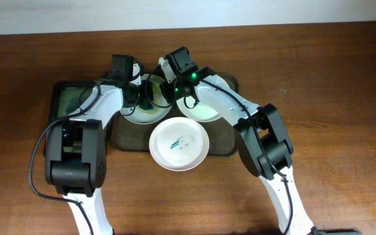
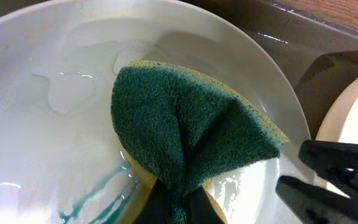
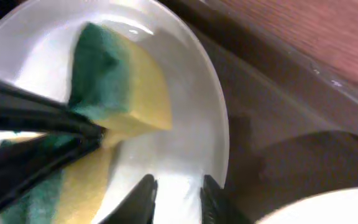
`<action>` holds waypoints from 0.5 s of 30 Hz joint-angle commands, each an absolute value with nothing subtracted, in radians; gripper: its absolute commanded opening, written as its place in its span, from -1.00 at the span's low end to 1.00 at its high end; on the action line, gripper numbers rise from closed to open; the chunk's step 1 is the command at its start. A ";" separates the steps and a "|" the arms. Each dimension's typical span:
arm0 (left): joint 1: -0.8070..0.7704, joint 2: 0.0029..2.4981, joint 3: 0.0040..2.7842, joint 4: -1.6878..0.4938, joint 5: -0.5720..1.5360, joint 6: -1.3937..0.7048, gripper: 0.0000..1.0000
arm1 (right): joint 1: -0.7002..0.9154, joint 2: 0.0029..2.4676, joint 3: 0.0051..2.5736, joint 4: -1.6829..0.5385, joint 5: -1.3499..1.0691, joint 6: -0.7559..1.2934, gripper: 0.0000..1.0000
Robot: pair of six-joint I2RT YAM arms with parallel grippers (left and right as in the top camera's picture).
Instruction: Clean dirty plates on tray and stack at the side
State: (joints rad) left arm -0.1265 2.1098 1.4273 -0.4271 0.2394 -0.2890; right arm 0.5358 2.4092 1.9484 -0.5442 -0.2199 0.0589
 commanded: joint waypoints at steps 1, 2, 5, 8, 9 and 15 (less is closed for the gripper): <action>-0.113 2.151 1.426 -0.449 0.218 -0.302 -1.00 | 0.514 2.429 2.043 -0.603 -0.213 0.064 -0.35; -0.113 2.151 1.425 -0.449 0.218 -0.302 -1.00 | 0.501 2.429 2.050 -0.611 -0.217 0.064 -0.35; -0.113 2.151 1.425 -0.447 0.218 -0.302 -1.00 | 0.496 2.431 2.045 -0.612 -0.244 0.063 -0.34; -0.113 2.151 1.426 -0.447 0.218 -0.303 -1.00 | 0.497 2.457 2.045 -0.604 -0.244 0.064 -0.35; -0.113 2.151 1.425 -0.447 0.218 -0.303 -1.00 | 0.496 2.463 2.045 -0.606 -0.256 0.063 -0.35; -0.113 2.151 1.425 -0.447 0.222 -0.303 -1.00 | 0.497 2.488 2.045 -0.598 -0.282 0.064 -0.36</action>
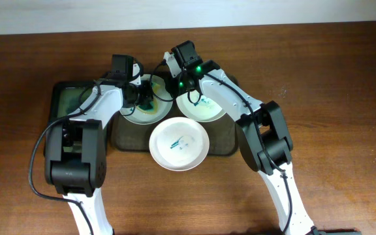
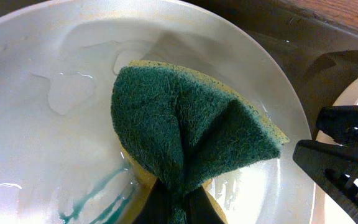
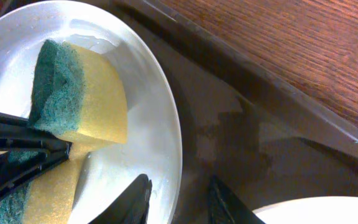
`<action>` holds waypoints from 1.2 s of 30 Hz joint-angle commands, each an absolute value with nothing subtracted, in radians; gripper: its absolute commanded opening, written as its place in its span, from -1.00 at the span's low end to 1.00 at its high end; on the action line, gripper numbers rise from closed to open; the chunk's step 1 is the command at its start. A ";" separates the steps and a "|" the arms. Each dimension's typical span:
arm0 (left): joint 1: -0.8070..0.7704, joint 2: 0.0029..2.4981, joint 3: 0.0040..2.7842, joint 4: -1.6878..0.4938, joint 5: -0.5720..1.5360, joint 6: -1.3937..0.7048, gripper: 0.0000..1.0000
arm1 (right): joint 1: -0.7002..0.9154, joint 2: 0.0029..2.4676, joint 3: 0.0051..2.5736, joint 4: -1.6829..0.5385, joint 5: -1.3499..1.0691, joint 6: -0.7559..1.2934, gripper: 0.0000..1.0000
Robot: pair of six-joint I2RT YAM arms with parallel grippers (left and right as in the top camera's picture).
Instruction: Clean dirty plates on tray and stack at the side
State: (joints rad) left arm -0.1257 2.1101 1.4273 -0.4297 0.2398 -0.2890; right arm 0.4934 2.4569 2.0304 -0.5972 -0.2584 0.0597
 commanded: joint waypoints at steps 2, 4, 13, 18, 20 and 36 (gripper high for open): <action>-0.113 2.151 1.425 -0.447 0.222 -0.303 -1.00 | 0.497 2.493 2.045 -0.598 -0.285 0.064 -0.63; -0.113 2.151 1.425 -0.447 0.221 -0.303 -1.00 | 0.497 2.493 2.045 -0.594 -0.286 0.088 -0.92; -0.113 2.148 1.467 -0.525 -0.054 -0.298 -1.00 | 0.448 2.492 2.045 -0.614 -0.311 0.271 -0.92; -0.113 2.148 1.572 -0.684 -0.215 -0.263 -1.00 | 0.448 2.492 2.045 -0.617 -0.311 0.272 -0.92; -0.114 2.148 1.572 -0.690 -0.197 -0.259 -1.00 | 0.448 2.492 2.045 -0.617 -0.311 0.271 -0.92; -0.163 2.244 1.572 -0.534 0.387 -0.273 -1.00 | 0.464 2.492 2.045 -0.612 -0.333 0.269 -0.92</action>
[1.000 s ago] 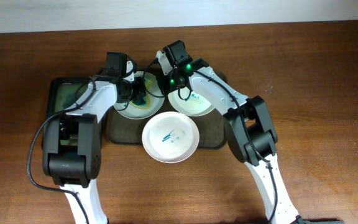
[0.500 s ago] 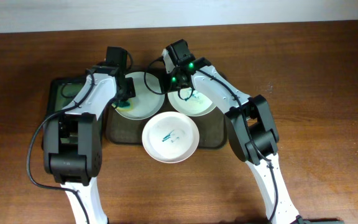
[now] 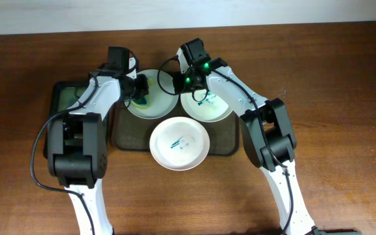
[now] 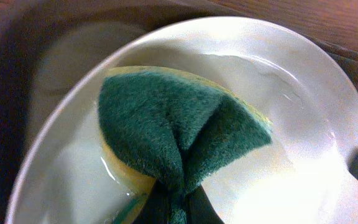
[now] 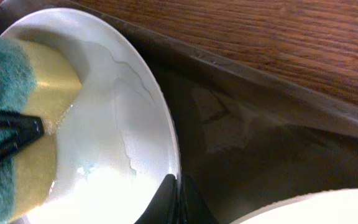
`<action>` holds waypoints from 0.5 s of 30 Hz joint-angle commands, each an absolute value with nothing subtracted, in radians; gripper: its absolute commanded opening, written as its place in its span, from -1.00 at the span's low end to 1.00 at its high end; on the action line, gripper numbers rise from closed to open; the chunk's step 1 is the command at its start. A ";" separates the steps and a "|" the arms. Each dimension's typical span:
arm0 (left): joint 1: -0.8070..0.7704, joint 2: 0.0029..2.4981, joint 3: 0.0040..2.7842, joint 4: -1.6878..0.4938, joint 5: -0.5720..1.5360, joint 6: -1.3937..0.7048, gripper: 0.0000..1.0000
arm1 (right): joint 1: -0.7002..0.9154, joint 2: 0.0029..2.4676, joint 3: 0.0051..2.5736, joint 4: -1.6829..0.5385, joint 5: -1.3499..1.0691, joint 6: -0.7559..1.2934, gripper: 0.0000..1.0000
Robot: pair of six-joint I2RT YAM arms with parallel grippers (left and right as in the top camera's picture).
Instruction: Clean dirty plates on tray and stack at the side
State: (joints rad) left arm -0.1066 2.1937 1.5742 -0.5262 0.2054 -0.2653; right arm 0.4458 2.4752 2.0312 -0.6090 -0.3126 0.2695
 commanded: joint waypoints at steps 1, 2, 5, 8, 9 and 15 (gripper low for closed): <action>-0.163 2.244 1.572 -0.534 0.390 -0.285 -1.00 | 0.468 2.492 2.045 -0.608 -0.334 0.267 -0.92; -0.163 2.244 1.572 -0.534 0.390 -0.289 -1.00 | 0.472 2.492 2.045 -0.605 -0.334 0.267 -0.92; -0.165 2.244 1.572 -0.530 0.431 -0.311 -1.00 | 0.475 2.492 2.045 -0.604 -0.334 0.267 -0.92; -0.165 2.244 1.572 -0.524 0.496 -0.330 -1.00 | 0.480 2.492 2.045 -0.601 -0.333 0.267 -0.92; -0.167 2.244 1.573 -0.522 0.503 -0.337 -1.00 | 0.481 2.492 2.045 -0.601 -0.333 0.267 -0.92; -0.163 2.244 1.573 -0.533 0.346 -0.360 -1.00 | 0.485 2.492 2.045 -0.596 -0.334 0.268 -0.92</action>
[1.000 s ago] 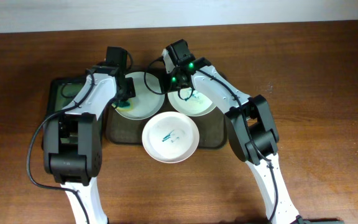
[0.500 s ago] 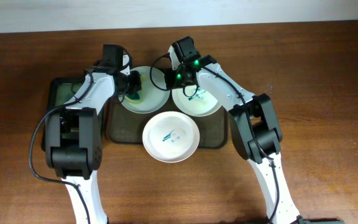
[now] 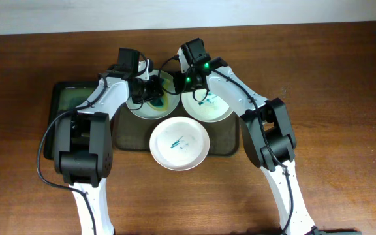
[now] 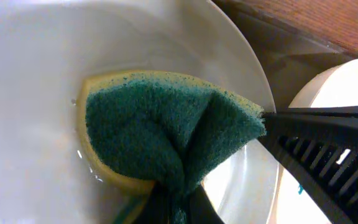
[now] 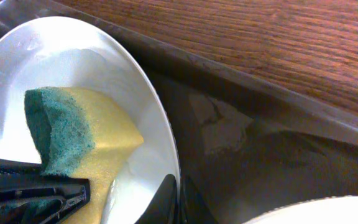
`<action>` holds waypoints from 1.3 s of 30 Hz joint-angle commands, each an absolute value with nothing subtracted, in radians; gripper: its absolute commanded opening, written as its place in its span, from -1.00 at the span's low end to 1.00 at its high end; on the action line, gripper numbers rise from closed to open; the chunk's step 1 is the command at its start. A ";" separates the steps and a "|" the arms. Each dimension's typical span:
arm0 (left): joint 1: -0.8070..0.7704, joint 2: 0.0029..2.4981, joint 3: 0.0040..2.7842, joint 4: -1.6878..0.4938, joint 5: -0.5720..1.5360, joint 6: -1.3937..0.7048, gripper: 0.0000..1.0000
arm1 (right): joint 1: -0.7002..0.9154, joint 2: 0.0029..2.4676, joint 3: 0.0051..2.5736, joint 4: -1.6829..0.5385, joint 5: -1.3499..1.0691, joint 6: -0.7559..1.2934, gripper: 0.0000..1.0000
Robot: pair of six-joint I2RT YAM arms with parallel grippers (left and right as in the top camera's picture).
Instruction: Clean dirty plates on tray and stack at the side
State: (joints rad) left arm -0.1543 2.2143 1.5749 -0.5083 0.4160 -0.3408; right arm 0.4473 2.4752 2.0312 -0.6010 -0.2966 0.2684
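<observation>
A white plate [image 3: 142,108] lies at the tray's back left, wet, with a teal smear near its middle. My left gripper [image 4: 176,208] is shut on a green-and-yellow sponge [image 4: 160,127] that is pressed on the plate's right part. In the right wrist view the sponge [image 5: 82,146] lies just left of my right gripper [image 5: 178,202], which is shut on this plate's rim [image 5: 166,143]. Two more white plates with teal marks sit on the tray, one at the back right [image 3: 209,109] and one at the front [image 3: 179,145].
The dark tray [image 3: 126,137] lies on a brown wooden table [image 3: 331,78]. A dark container with a green inside [image 3: 70,99] stands against the tray's left side. The front plate hangs over the tray's near edge.
The sponge in my left gripper was on the plate's left part and is now on its right part, close to my right gripper. The right gripper stays shut on the rim.
My left gripper held the sponge on the back-left plate throughout. The right gripper stood open at that plate's right rim at the first two moments, then was shut on the rim. The sponge went from the plate's right side to its left and back.
</observation>
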 commanded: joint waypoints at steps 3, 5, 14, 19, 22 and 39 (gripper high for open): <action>-0.150 2.244 1.586 -0.609 0.159 -0.359 -1.00 | 0.485 2.492 2.045 -0.599 -0.333 0.268 -0.92; -0.143 2.244 1.620 -0.671 0.072 -0.358 -1.00 | 0.485 2.492 2.045 -0.598 -0.333 0.268 -0.92; -0.117 2.244 1.744 -0.765 -0.098 -0.321 -1.00 | 0.484 2.492 2.045 -0.599 -0.333 0.271 -0.92; -0.091 2.241 1.762 -0.769 0.091 -0.260 -1.00 | 0.484 2.492 2.045 -0.603 -0.333 0.271 -0.92; -0.086 2.146 1.824 -0.803 0.105 -0.219 -1.00 | 0.484 2.491 2.048 -0.622 -0.333 0.271 -0.92; 0.258 1.967 1.500 -0.811 0.019 -0.028 -1.00 | 0.563 2.152 2.048 -0.797 0.149 0.157 -0.92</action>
